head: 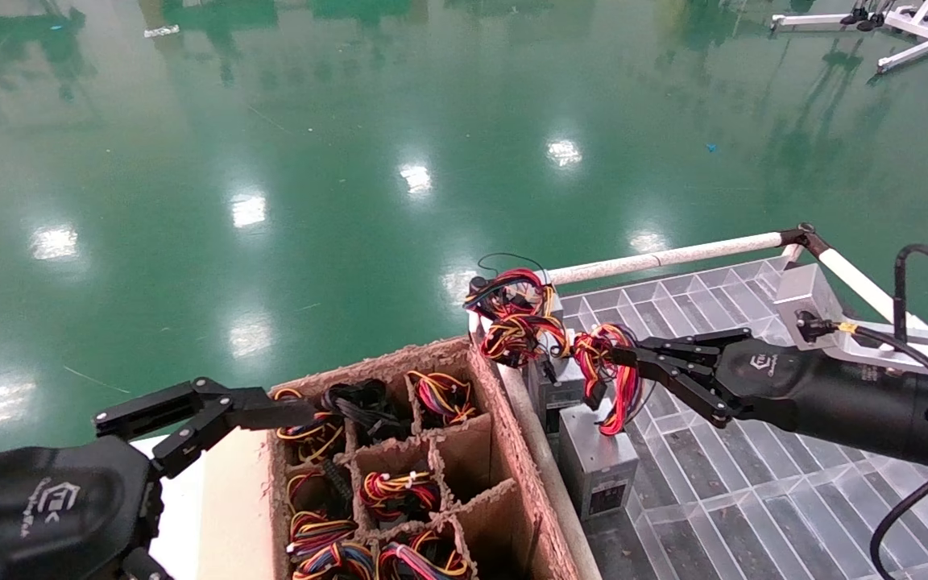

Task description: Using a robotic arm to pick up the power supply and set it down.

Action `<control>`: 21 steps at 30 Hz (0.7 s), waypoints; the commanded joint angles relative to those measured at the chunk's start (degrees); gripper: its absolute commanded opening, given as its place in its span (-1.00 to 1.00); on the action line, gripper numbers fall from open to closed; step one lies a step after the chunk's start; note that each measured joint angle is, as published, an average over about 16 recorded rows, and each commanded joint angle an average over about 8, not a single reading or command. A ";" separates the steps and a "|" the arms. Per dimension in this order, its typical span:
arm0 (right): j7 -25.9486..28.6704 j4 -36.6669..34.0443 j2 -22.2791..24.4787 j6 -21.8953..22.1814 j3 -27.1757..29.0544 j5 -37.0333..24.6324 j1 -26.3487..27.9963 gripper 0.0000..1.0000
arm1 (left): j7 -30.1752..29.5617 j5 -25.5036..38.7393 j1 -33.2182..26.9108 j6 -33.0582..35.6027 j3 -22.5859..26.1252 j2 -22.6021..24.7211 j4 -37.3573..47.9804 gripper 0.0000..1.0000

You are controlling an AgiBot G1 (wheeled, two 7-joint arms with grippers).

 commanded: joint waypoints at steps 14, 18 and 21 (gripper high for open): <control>-0.21 -0.53 -0.03 0.09 0.04 0.25 -0.19 1.00 | 0.00 -0.02 0.01 -0.01 0.00 0.00 0.01 1.00; -0.21 -0.44 -0.02 0.10 0.04 0.23 -0.17 1.00 | 0.00 -0.01 0.01 -0.01 0.00 0.00 0.01 1.00; -0.20 -0.39 -0.02 0.11 0.04 0.20 -0.16 1.00 | 0.00 -0.01 0.01 -0.01 0.00 0.00 0.01 1.00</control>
